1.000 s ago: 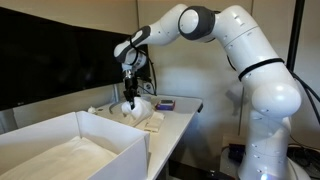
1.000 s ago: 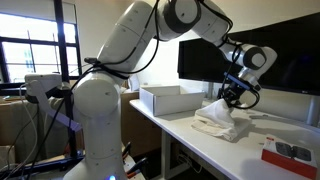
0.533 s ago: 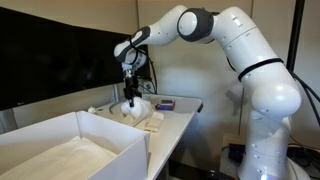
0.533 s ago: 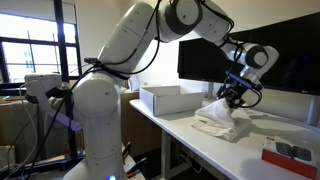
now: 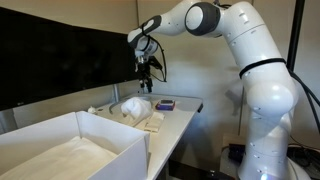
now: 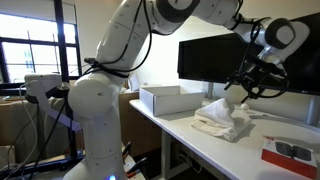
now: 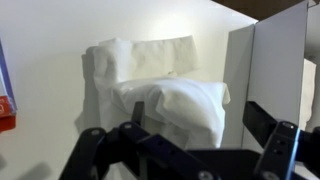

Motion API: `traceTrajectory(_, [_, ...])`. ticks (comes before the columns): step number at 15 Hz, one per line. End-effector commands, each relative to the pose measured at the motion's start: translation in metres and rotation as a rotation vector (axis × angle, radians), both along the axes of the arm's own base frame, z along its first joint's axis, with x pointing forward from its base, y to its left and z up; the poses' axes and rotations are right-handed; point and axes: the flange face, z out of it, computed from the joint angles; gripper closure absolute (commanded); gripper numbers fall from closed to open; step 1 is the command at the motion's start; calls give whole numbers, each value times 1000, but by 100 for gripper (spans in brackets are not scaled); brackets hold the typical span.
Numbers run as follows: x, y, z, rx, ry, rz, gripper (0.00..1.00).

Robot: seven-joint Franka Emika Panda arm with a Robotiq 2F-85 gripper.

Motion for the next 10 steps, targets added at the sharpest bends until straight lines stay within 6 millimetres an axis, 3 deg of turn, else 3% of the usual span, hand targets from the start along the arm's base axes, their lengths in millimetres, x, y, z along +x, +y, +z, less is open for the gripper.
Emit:
traceTrajectory(1, [-36,-27,-8,128,-35,86,0])
traceTrajectory(7, [-80,-41,-30,339,-190,230,0])
traceTrajectory(10, [-91,-39,-39,420,-273,239,0])
